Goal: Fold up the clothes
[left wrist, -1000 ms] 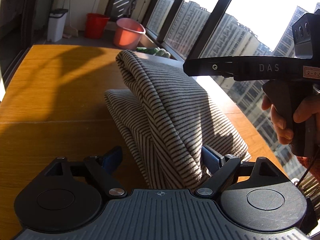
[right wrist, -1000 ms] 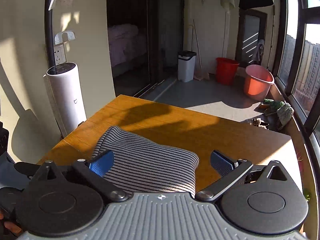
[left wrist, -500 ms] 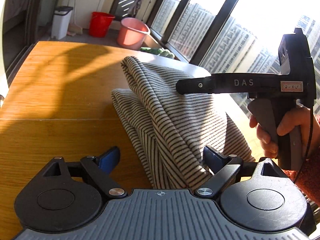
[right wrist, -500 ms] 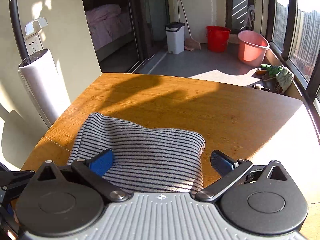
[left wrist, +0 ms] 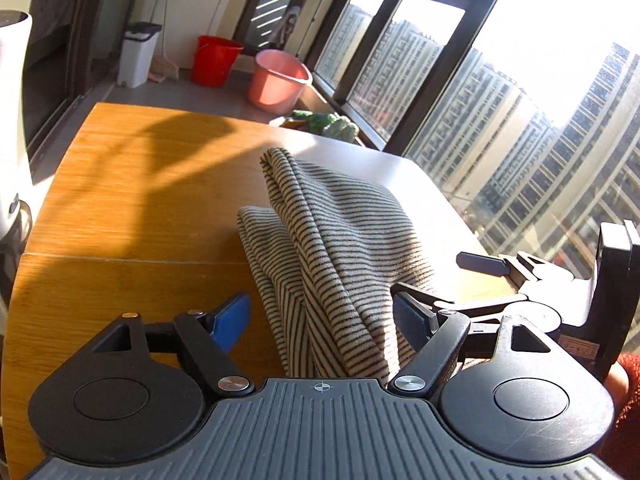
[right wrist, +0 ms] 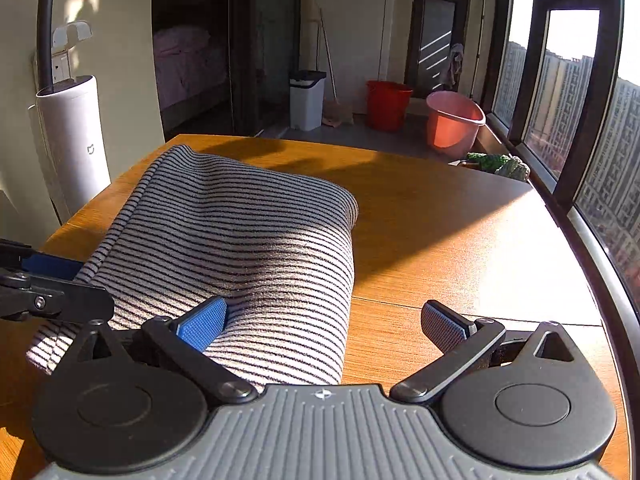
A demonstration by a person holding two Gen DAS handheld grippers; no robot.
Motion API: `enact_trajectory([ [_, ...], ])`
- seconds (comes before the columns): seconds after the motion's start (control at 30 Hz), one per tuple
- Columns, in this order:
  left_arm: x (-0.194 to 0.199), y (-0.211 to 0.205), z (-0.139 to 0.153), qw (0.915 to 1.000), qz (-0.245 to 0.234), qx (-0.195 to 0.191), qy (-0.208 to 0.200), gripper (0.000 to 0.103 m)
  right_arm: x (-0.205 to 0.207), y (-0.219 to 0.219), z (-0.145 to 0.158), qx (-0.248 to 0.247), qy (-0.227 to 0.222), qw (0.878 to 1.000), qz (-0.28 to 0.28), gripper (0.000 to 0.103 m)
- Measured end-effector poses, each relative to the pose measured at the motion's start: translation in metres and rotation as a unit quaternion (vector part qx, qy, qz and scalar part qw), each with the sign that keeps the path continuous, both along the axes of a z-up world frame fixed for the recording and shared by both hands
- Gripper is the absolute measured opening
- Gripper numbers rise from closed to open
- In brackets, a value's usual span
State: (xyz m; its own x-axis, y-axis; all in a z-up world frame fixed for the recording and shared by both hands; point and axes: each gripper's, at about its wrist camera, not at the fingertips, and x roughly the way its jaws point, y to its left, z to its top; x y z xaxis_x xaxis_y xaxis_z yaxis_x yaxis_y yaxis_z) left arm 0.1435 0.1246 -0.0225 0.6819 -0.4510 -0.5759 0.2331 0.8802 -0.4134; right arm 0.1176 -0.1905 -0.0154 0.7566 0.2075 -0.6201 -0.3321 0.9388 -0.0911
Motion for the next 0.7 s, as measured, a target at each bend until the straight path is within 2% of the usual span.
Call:
enact_trajectory([
  [0.03,0.0,0.002,0.007,0.9999,0.003,-0.009,-0.008,0.076,-0.002,0.003,0.0,-0.007,-0.007,1.0,0.0,0.103],
  [0.2,0.008,-0.004,0.014,0.9986,0.002,-0.053,-0.007,0.043,0.0,-0.004,-0.001,0.026,0.004,1.0,-0.009,0.103],
  [0.3,0.012,-0.013,0.007,0.9963,-0.01,-0.085,-0.001,0.034,-0.001,-0.008,-0.002,0.039,0.007,0.999,-0.01,0.103],
  [0.37,0.014,-0.019,0.003,0.9952,-0.018,-0.096,0.003,0.031,-0.003,-0.008,-0.002,0.04,0.005,0.999,-0.008,0.103],
  [0.43,0.019,-0.025,-0.004,0.9969,-0.015,-0.076,0.014,0.032,-0.003,-0.011,-0.002,0.046,0.005,0.999,-0.006,0.103],
  [0.47,0.022,-0.028,-0.007,0.9978,-0.01,-0.062,0.02,0.027,-0.004,-0.014,0.0,0.052,0.006,0.999,-0.005,0.103],
  [0.53,0.027,-0.027,-0.015,0.9986,0.001,-0.046,0.027,0.004,-0.007,-0.022,0.005,0.071,0.008,0.997,-0.005,0.103],
  [0.63,0.032,-0.021,-0.02,0.9976,0.006,-0.059,0.036,0.004,-0.024,-0.04,0.014,0.128,0.008,0.992,0.007,0.103],
  [0.7,0.034,-0.021,-0.021,0.9978,0.003,-0.057,0.034,0.004,-0.036,-0.045,0.013,0.157,0.025,0.987,0.031,0.103],
])
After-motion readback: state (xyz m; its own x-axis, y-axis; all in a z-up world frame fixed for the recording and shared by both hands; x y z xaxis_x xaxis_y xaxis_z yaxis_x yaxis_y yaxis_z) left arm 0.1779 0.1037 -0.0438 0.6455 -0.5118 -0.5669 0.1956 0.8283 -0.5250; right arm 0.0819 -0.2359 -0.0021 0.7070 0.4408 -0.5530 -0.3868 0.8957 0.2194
